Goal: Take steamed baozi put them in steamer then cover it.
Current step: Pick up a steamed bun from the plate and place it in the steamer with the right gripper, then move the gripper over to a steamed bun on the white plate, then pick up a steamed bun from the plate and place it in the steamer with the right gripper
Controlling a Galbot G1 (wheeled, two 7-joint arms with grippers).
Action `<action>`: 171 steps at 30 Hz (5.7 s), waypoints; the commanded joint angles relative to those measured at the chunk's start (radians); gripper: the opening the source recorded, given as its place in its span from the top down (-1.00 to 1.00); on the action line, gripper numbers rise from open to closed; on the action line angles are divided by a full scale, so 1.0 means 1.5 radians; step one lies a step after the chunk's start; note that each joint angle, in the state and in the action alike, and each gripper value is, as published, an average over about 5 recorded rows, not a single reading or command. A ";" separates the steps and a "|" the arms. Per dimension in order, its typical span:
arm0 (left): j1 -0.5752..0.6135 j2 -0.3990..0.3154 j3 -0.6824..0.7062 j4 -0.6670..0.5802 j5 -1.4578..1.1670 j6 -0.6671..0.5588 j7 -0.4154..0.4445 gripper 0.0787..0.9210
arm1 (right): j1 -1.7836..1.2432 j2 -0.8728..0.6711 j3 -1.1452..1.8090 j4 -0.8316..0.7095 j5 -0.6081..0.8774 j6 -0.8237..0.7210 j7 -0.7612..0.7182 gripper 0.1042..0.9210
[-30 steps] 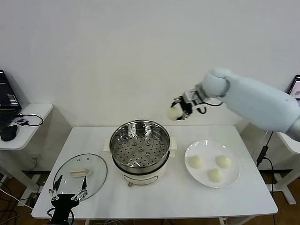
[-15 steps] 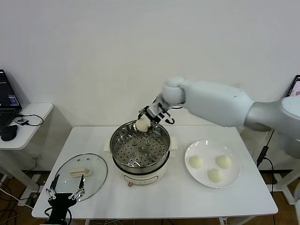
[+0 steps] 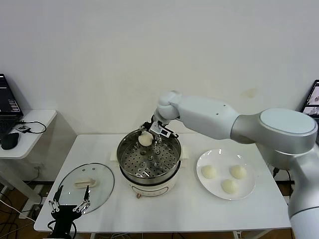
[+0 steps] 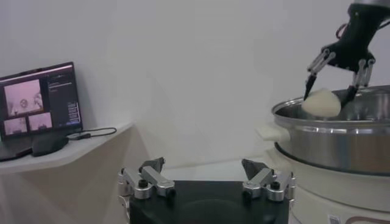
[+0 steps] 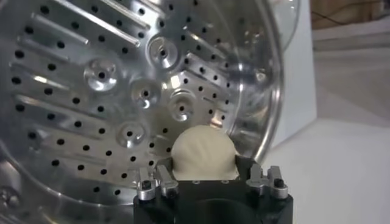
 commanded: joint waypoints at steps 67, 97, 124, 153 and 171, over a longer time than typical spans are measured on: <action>-0.033 0.025 -0.064 0.010 -0.017 0.037 0.008 -0.77 | -0.278 -0.461 0.240 0.298 0.082 -0.460 -0.130 -0.76; -0.038 0.022 -0.062 0.015 -0.019 0.036 0.007 -0.77 | -0.317 -0.398 0.276 0.213 0.056 -0.467 -0.110 -0.45; -0.046 0.031 -0.060 -0.003 -0.028 0.037 0.006 -0.77 | 0.183 -0.465 0.035 0.401 0.351 -0.560 -0.150 -0.30; -0.060 0.025 -0.076 0.011 -0.032 0.035 0.003 -0.77 | 0.013 -0.045 0.057 0.232 0.534 -0.725 0.021 -0.32; -0.069 0.024 -0.074 0.021 -0.033 0.033 0.002 -0.77 | -0.045 0.034 0.062 0.152 0.499 -0.722 0.035 -0.32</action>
